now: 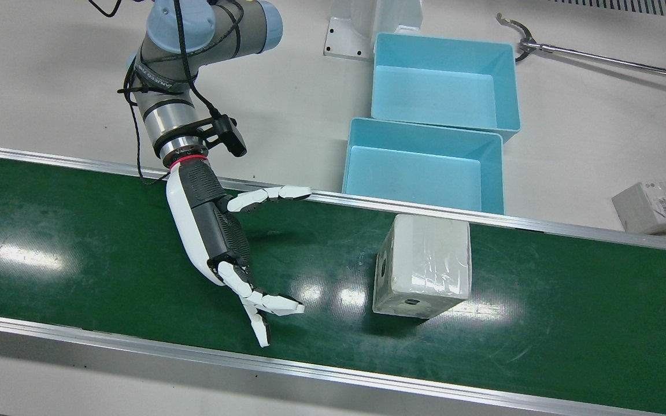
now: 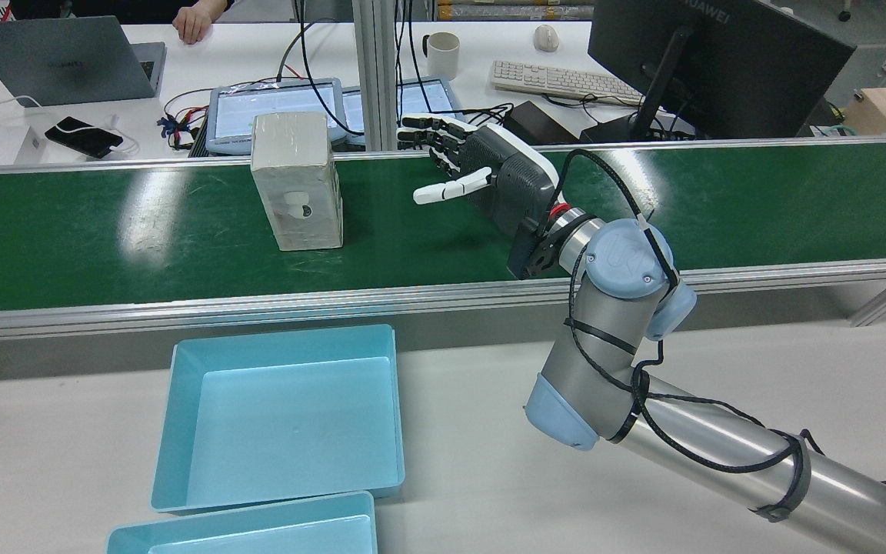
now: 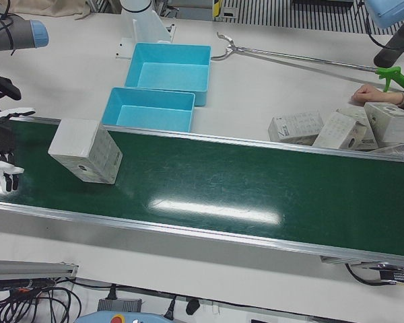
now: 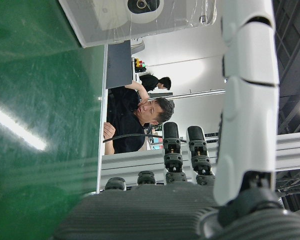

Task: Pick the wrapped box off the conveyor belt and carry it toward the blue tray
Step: 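Position the open right hand beside the approaching white box, then close the right hand fingers around the white box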

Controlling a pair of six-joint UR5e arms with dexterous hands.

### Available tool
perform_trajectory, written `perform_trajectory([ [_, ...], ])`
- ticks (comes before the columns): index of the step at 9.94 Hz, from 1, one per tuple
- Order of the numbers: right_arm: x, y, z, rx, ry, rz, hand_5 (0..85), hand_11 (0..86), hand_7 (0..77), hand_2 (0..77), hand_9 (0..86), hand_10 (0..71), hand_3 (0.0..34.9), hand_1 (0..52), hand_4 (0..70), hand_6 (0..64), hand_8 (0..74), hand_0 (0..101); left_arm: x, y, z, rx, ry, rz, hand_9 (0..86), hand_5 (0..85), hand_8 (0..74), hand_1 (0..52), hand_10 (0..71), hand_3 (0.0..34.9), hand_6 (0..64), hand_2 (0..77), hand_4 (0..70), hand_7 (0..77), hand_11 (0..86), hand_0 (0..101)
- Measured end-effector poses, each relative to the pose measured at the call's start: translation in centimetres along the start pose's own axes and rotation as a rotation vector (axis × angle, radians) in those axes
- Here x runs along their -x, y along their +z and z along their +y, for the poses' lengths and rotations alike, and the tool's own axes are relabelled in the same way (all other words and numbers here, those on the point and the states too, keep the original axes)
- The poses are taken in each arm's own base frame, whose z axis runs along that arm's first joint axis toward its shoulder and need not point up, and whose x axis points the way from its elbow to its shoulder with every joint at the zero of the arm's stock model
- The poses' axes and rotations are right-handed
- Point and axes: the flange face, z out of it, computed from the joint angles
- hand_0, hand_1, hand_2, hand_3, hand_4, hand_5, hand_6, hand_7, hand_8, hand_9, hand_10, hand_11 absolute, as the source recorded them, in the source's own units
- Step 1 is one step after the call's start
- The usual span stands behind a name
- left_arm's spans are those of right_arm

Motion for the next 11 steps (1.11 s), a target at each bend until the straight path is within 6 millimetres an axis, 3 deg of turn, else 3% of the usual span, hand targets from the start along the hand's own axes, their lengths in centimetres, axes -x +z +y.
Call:
perform_trajectory([
  [2, -0.5, 1.2, 0.8, 0.013, 0.001, 0.0, 20.7, 1.6, 22.9, 13.6, 3.8, 0.0, 6.5, 16.4, 15.3, 8.7, 1.1, 50, 0.0, 0.0, 0.0, 0.0, 0.0, 0.0, 0.0, 1.1, 0.5, 0.0, 0.5, 0.0, 0.0, 0.5, 0.0, 0.5, 0.0, 0],
  [3, -0.8, 1.8, 1.1, 0.016, 0.0, 0.002, 22.4, 4.9, 24.5, 17.5, 3.8, 1.1, 6.2, 20.7, 16.9, 8.2, 1.1, 53, 0.0, 0.0, 0.0, 0.0, 0.0, 0.0, 0.0, 0.5, 0.5, 0.0, 0.5, 0.0, 0.0, 1.1, 0.0, 0.5, 0.0, 0],
  [4, -1.1, 2.3, 1.4, 0.017, 0.001, 0.004, 22.4, 2.7, 24.5, 17.5, 3.8, 0.0, 6.9, 20.7, 16.9, 8.7, 1.1, 53, 0.0, 0.0, 0.0, 0.0, 0.0, 0.0, 0.0, 1.1, 0.5, 0.0, 0.5, 0.0, 0.0, 0.5, 0.0, 0.5, 0.0, 0],
  [5, -1.5, 2.6, 1.6, 0.018, 0.002, 0.006, 22.4, 2.2, 25.6, 15.8, 3.8, 0.0, 10.1, 19.6, 15.8, 8.7, 1.1, 53, 0.0, 0.0, 0.0, 0.0, 0.0, 0.0, 0.0, 1.1, 0.5, 0.0, 0.5, 0.0, 0.0, 1.1, 0.0, 0.5, 0.0, 0],
  [7, -2.8, 3.0, 1.9, 0.016, 0.007, 0.012, 22.4, 2.2, 25.6, 15.8, 3.8, 0.0, 10.1, 19.6, 15.8, 8.7, 1.1, 53, 0.0, 0.0, 0.0, 0.0, 0.0, 0.0, 0.0, 1.1, 0.5, 0.0, 0.0, 0.0, 0.0, 1.1, 0.0, 0.5, 0.5, 0],
  [8, -3.7, 3.1, 2.0, 0.014, 0.011, 0.016, 21.3, 2.2, 25.1, 15.3, 3.8, 0.0, 12.2, 19.1, 15.8, 8.7, 1.1, 52, 0.0, 0.0, 0.0, 0.0, 0.0, 0.0, 0.5, 0.5, 0.5, 0.0, 0.0, 0.0, 0.0, 1.1, 0.0, 0.5, 0.5, 0],
  [11, -5.5, 3.1, 2.5, 0.016, 0.018, 0.016, 20.7, 1.6, 25.1, 14.7, 3.8, 0.0, 13.7, 19.1, 15.3, 7.6, 1.1, 52, 0.0, 0.0, 0.0, 0.0, 0.0, 0.0, 0.5, 0.5, 0.5, 0.0, 0.5, 0.0, 0.0, 1.1, 0.0, 0.5, 0.0, 0],
])
